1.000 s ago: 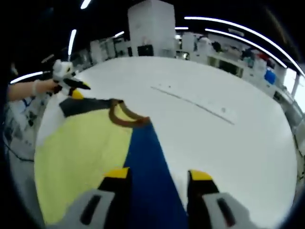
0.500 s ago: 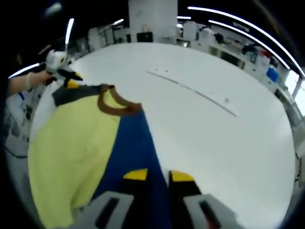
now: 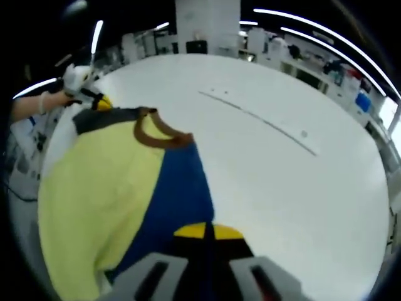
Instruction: Fold the garment on the visible template until the final outline fits inside the template.
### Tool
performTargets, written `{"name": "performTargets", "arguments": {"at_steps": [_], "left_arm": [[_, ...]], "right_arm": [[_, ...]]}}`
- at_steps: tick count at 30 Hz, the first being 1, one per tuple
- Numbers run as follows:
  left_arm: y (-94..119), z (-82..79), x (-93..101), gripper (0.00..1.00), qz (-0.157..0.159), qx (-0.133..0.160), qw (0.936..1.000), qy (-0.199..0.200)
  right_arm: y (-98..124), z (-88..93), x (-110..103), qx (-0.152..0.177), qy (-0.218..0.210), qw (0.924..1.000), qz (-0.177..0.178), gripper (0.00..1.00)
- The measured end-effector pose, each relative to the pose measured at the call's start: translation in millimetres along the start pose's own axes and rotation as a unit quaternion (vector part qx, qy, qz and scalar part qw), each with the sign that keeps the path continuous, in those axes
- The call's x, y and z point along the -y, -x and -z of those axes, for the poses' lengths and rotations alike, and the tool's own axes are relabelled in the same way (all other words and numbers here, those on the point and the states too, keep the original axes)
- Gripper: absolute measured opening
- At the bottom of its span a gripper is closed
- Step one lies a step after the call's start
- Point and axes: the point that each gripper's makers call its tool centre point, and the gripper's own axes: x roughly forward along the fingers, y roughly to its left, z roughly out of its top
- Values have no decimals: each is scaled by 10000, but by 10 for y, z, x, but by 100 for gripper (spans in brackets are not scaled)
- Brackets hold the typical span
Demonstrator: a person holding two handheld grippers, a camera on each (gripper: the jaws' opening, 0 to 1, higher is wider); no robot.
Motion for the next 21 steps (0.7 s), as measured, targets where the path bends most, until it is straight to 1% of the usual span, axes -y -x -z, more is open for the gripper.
{"name": "performTargets", "arguments": {"at_steps": [2, 3, 6, 7, 10, 11, 12, 13, 14, 16, 19, 20, 21], "left_arm": [[-13, 7, -7, 0, 6, -14, 10000, 44], [-17, 12, -7, 0, 8, -31, 10000, 79], [-29, 19, -11, 0, 23, -47, 10000, 53], [-32, 18, -8, 0, 37, -52, 10000, 14], [-23, 4, 35, 0, 96, -92, 9994, -317], [-22, -11, 47, 1, 111, -75, 9995, -297], [-24, -26, 80, 5, 183, -58, 9996, -221], [-28, -39, 122, 10, 297, -30, 9996, -11], [-31, -23, 123, 13, 309, -77, 9995, 17], [-8, -30, 140, 14, 287, -70, 9995, -107], [-4, -33, 99, 18, 223, -83, 9997, -110], [-17, -32, 70, 17, 228, -85, 9997, -77], [-21, -30, 75, 14, 249, -94, 9996, -37]], "right_arm": [[11, -3, -20, -1, -23, 10000, 0, 0], [-16, -9, 26, -3, -15, 10000, -1, 0], [-39, -12, 62, -7, -4, 10000, -9, 0], [-33, -8, 56, -6, -35, 10000, -14, 0], [6, 2, -11, -4, -66, 10000, -12, 0], [-11, -1, 20, -4, -75, 10000, -8, 0], [-17, -1, 33, -4, -73, 10000, -9, 0], [-29, -9, 57, -6, -83, 10000, -11, 0], [-29, -8, 53, -8, -92, 10000, -13, 0], [-23, -4, 43, -11, -88, 10000, -15, 0], [-19, -2, 38, -21, -67, 10000, -12, 0], [-18, -2, 35, -24, -61, 10000, -14, 0], [-18, -3, 33, -24, -62, 10000, -14, 0]]}}
